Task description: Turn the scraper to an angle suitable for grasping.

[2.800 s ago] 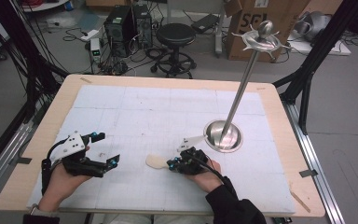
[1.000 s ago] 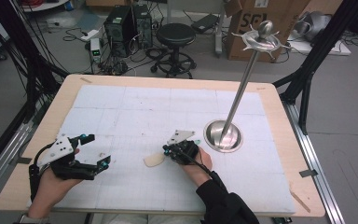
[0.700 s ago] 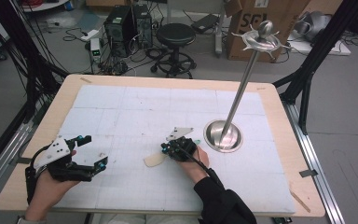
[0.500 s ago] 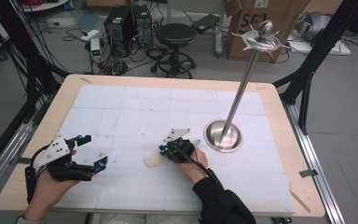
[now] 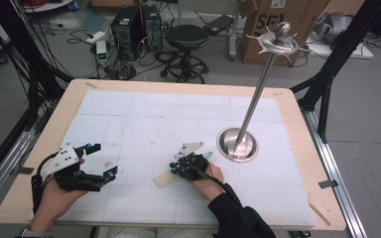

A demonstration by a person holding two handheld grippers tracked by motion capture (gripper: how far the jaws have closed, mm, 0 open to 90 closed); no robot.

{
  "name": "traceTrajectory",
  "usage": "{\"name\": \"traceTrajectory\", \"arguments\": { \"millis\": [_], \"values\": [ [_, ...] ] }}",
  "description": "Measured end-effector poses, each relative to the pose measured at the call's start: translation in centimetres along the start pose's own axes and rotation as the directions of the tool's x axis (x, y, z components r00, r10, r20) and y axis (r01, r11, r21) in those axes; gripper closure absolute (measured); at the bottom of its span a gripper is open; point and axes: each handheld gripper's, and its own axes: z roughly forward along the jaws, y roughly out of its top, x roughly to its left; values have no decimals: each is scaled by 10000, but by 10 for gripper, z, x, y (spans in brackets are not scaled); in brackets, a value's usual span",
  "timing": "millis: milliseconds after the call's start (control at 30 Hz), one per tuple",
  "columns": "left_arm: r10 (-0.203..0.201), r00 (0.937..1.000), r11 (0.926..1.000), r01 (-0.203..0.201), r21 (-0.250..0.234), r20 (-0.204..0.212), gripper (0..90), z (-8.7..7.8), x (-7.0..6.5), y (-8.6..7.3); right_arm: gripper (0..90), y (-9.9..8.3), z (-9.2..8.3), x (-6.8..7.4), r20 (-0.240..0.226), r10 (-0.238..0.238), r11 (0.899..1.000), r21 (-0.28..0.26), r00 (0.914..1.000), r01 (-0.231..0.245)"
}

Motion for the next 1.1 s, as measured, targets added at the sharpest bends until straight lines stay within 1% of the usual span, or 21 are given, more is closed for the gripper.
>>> {"name": "traceTrajectory", "arguments": {
  "millis": [33, 67, 100, 133, 167, 267, 300, 367, 400, 433, 600, 633, 667, 700, 767, 867, 900, 967, 1033, 1067, 1100],
  "values": [
    [0, 10000, 10000, 0, 33, 19, 39, 1, 0, 0, 900, -1, -2, 2, -33, -131, 9999, 13, 9999, 132],
    [-3, 10000, 10000, 3, 21, 21, 39, 1, 0, 0, 900, -3, -3, 4, -77, -144, 9999, -40, 9999, 144],
    [-5, 10000, 10000, 5, 22, 34, 39, 2, 0, 0, 900, -6, -5, 6, -212, -42, 9999, -110, 9998, 39],
    [-19, 10000, 10000, 19, 4, 38, 39, 2, 0, 0, 900, -9, -7, 6, -378, 82, 9998, -188, 9993, -89],
    [1, 10000, 10000, -1, 7, 72, 39, 3, 0, 0, 900, -14, -11, 5, -803, 293, 9992, -260, 9963, -315],
    [14, 9999, 10000, -13, -38, 120, 39, 5, -1, 1, 900, -18, -15, 7, -923, 220, 9995, -194, 9955, -239],
    [31, 9999, 10000, -30, -37, 143, 39, 5, -1, 2, 900, -20, -19, 12, -947, 72, 10000, -56, 9955, -78],
    [22, 9998, 10000, -21, -54, 187, 39, 7, 0, 2, 900, -21, -21, 14, -935, -20, 10000, -27, 9956, 17],
    [23, 9998, 10000, -22, -55, 203, 39, 7, 0, 2, 900, -23, -23, 16, -983, -10, 10000, 3, 9952, 11],
    [19, 9997, 10000, -17, -69, 229, 39, 8, 0, 3, 900, -26, -28, 18, -1072, 129, 9999, 85, 9942, -121],
    [33, 9994, 10000, -30, -77, 334, 39, 13, 0, 3, 900, -35, -38, 24, -1166, 260, 9995, 199, 9928, -238],
    [18, 9994, 10000, -15, -87, 355, 39, 13, -1, 4, 900, -37, -41, 25, -1169, 196, 9997, 192, 9929, -174],
    [27, 9993, 9999, -23, -103, 376, 39, 14, -1, 4, 900, -42, -47, 29, -1178, 142, 9995, 290, 9929, -108],
    [46, 9992, 9999, -41, -112, 398, 39, 15, -1, 5, 900, -42, -47, 29, -1178, 142, 9995, 290, 9929, -108],
    [42, 9991, 9999, -37, -135, 426, 39, 16, -1, 6, 900, -48, -54, 33, -1093, 85, 9994, 330, 9940, -49],
    [71, 9988, 9999, -64, -145, 486, 39, 18, -2, 7, 900, -55, -63, 41, -751, 50, 9990, 439, 9972, -17],
    [78, 9987, 9999, -71, -145, 507, 39, 19, -2, 7, 900, -56, -65, 43, -714, -2, 9991, 424, 9975, 32],
    [79, 9986, 9999, -73, -125, 532, 39, 21, -2, 7, 900, -57, -66, 45, -565, -165, 9992, 363, 9983, 185],
    [131, 9983, 9998, -124, -139, 567, 39, 22, -3, 8, 900, -56, -68, 45, -426, -441, 9984, 345, 9981, 456],
    [116, 9982, 9998, -107, -150, 596, 39, 22, -3, 9, 900, -56, -71, 43, -272, -409, 9990, 163, 9988, 414],
    [114, 9982, 9998, -103, -186, 585, 39, 22, -3, 9, 900, -56, -84, 33, -152, -18, 9992, -405, 9999, 12]
  ]
}}
